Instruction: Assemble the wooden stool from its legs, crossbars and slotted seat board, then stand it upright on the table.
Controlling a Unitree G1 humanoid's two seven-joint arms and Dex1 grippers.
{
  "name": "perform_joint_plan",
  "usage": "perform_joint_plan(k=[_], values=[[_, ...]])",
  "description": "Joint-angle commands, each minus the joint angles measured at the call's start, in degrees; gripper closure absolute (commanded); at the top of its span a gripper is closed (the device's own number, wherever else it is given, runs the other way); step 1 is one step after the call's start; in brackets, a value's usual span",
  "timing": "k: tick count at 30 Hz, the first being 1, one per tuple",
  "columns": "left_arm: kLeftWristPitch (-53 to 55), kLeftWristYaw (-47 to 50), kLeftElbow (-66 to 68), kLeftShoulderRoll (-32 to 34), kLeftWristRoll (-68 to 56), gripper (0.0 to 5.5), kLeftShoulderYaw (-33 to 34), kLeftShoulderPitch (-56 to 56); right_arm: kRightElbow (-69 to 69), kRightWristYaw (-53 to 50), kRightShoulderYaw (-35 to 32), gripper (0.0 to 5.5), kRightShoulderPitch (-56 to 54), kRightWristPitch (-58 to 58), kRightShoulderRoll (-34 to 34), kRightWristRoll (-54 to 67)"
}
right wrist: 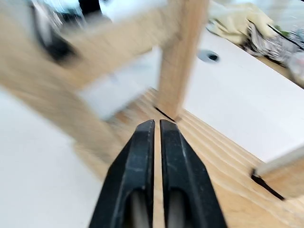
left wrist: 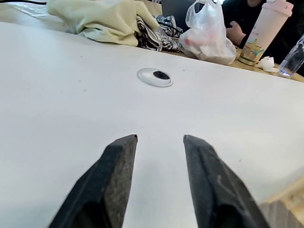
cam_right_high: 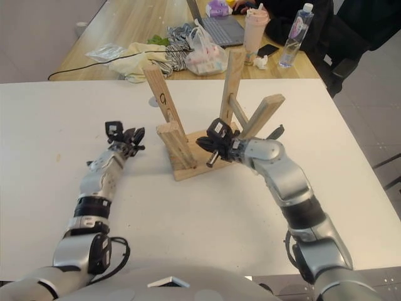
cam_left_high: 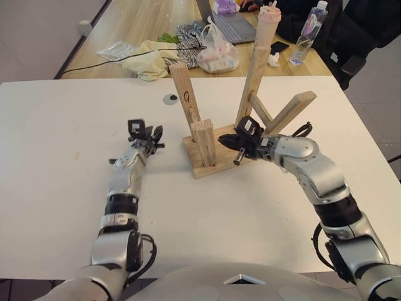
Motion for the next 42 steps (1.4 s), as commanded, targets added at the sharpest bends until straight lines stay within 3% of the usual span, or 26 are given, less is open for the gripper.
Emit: perform_joint_plan(k=[1, 5, 9, 17, 21, 30, 40, 42], values=[[4.57, -10.23, -16.15, 5.50, -2.82, 3.13, -2.94, 11.71, -1.46, 9.49, -6.81, 4.59, 6.78, 4.79, -10.02, 7.05], [8.20, -18.25, -26.01, 10.32, -5.57, 2.49, -4.75, 17.59, 3.04, 13.39, -10.28, 3.89, 8.30, 4.28, -14.35, 8.62], [10.39, -23.17, -28.75, 12.91, -5.35, 1.95, -8.88, 16.51, 17.45, 10.55, -10.55, 3.17, 6.53, -5.81, -13.99, 1.13], [15.59, -31.77, -30.59, 17.69, -7.08, 1.95, -14.03, 13.59, 35.55, 7.90, -9.32, 3.17, 1.73, -24.48, -6.54, -5.55], [16.96, -35.22, -28.64, 19.45, -6.77, 1.95, -15.74, 11.93, 35.18, 12.77, -8.60, 3.17, 2.97, -31.65, -3.55, -4.43], [15.50, -41.58, -23.11, 25.87, -5.06, 1.95, -15.80, 7.72, 27.53, 19.22, -2.11, 3.17, 10.27, -31.85, -2.86, -6.04], [10.86, -45.60, -16.60, 27.04, -3.01, 1.95, -16.04, 6.23, 34.75, 14.48, -4.32, 3.17, 4.75, -33.32, -2.89, -8.56], [10.62, -45.73, -15.49, 26.10, -3.14, 2.21, -16.26, 5.87, 36.61, 14.73, -5.64, 3.13, 2.24, -33.23, -3.00, -7.90]])
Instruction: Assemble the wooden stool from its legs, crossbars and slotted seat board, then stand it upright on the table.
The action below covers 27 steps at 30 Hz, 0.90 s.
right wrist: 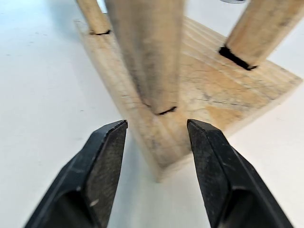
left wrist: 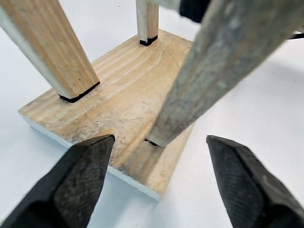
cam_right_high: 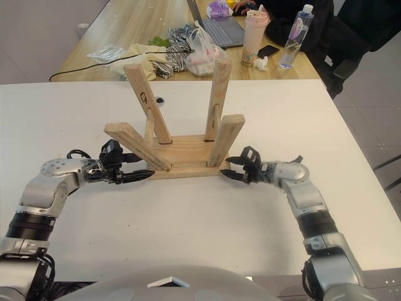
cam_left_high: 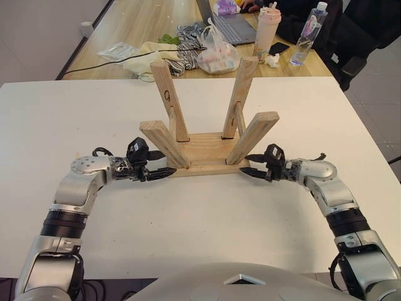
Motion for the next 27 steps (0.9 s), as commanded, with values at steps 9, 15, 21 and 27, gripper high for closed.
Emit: perform_joint_plan(k=[9, 15, 21, 27], values=[[-1.21, 0.60, 7.52, -6.18, -0.46, 3.52, 0.54, -2.02, 11.82, 5.45, -1.81, 3.28, -11.08, 0.57, 5.90, 2.16], [8.33, -2.54, 10.15, -9.12, -5.38, 3.87, 0.96, -4.73, 12.23, 9.94, -1.38, 4.20, -10.70, 6.32, 6.83, 3.87], [12.26, -2.94, 11.21, -8.91, -4.96, 3.87, -0.04, -5.26, 12.12, 10.19, -1.37, 5.05, -9.60, 9.76, 5.39, 2.78], [12.78, -3.81, 11.08, -7.75, -5.17, 3.87, 0.42, -5.90, 13.42, 9.71, -5.97, 4.25, -10.16, 12.17, 2.49, 4.53]])
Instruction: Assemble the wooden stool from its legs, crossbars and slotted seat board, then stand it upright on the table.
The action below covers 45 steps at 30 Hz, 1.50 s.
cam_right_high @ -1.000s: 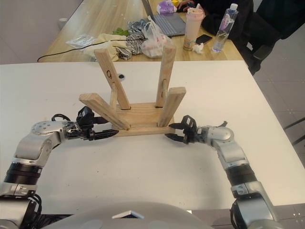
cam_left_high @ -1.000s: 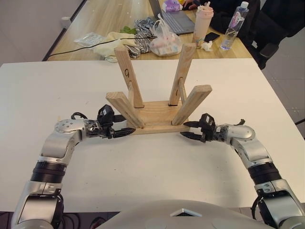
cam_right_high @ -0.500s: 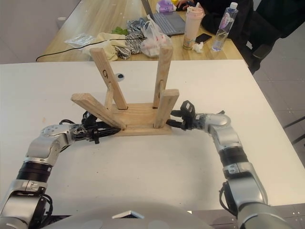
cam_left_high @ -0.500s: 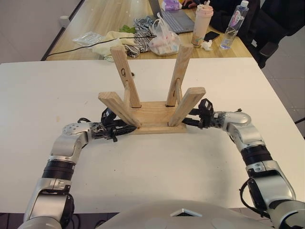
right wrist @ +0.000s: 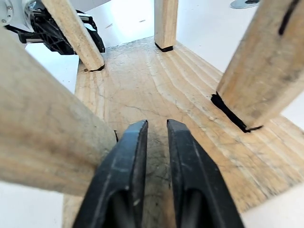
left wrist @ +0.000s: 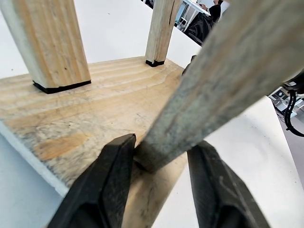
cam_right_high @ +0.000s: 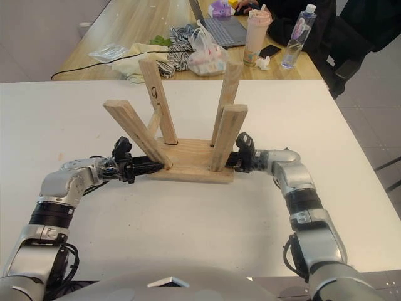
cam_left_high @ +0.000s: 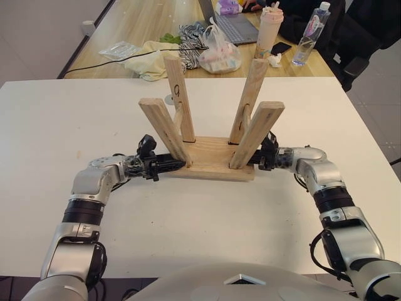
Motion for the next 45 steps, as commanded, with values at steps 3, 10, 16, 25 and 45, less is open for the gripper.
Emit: perform_joint_plan(k=[3, 10, 16, 25, 45], values=[[3.68, -0.44, 0.31, 0.95, -0.48, 3.87, -0.02, 0.19, -2.42, 3.87, -3.49, 3.72, 2.27, 5.54, -6.54, 2.71], [4.78, -1.29, -0.48, 2.35, -0.89, 3.87, 0.60, -0.34, -9.77, 5.32, -2.70, 2.81, 4.02, 11.02, -4.13, 6.24], [8.85, -1.79, 0.29, 1.79, -3.16, 3.87, 1.59, -3.49, -6.16, 3.26, -1.28, 3.43, 2.23, 14.36, 1.29, 7.58], [41.22, 15.04, -16.87, -2.89, -23.15, 3.95, 19.76, -0.87, -11.14, -5.52, -14.91, 4.14, 0.83, 46.31, 5.60, 28.91], [57.63, 38.41, -7.24, -7.45, -22.00, 3.07, 35.24, -15.16, -7.65, -18.41, -23.13, 2.39, -0.63, 60.58, 0.59, 33.51]])
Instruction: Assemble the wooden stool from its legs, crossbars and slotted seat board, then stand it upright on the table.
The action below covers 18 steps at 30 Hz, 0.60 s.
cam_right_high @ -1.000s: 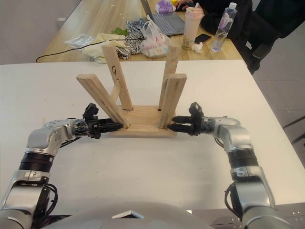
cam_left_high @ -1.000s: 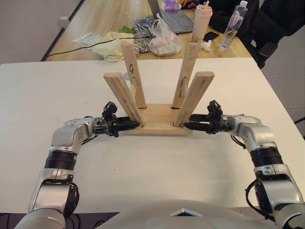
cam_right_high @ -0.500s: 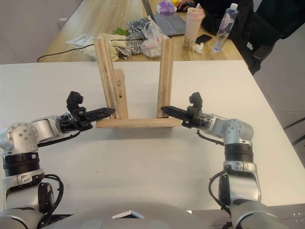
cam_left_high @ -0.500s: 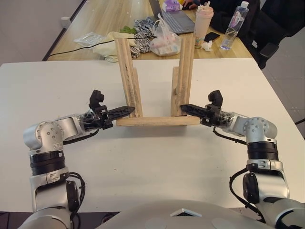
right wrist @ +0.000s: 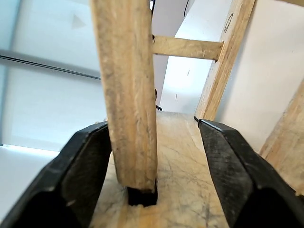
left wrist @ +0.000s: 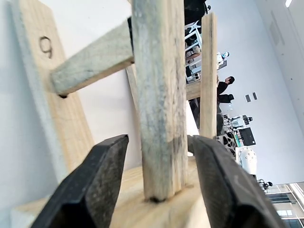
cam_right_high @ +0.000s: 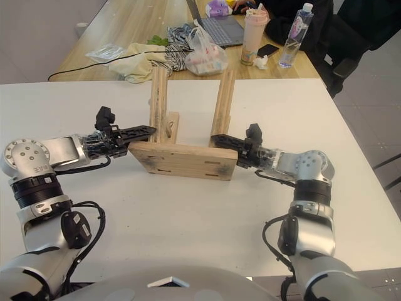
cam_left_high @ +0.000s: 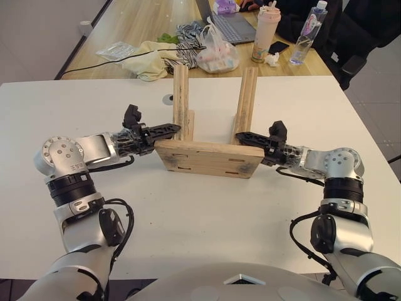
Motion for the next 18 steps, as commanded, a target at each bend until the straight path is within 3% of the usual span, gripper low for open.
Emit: perform_joint_plan(k=[1, 6, 8, 13, 18], values=[[-0.89, -0.56, 0.76, 1.12, -0.69, 3.07, 2.31, -0.79, -3.56, 6.30, 4.07, 2.39, 3.91, -6.29, -5.16, -2.46], [-6.45, -2.88, 0.65, 3.09, -0.68, 3.07, 2.37, 0.69, -1.97, 12.66, 3.76, 1.70, 5.63, -14.58, -8.29, -3.85], [-17.77, -9.19, -1.44, 6.09, 2.10, 3.07, -0.19, 3.73, -3.74, 14.97, 3.38, 1.33, 7.60, -19.88, -10.31, -5.26], [-47.34, -27.07, -3.63, 15.90, 15.26, 3.07, -11.39, 15.34, -15.77, 20.49, 5.20, 1.33, 14.99, -32.14, -14.47, -9.39], [-68.05, -40.41, -2.62, 22.98, 25.12, 3.07, -20.05, 21.25, -27.60, 22.40, 12.87, 1.33, 21.70, -42.80, -16.70, -16.88]])
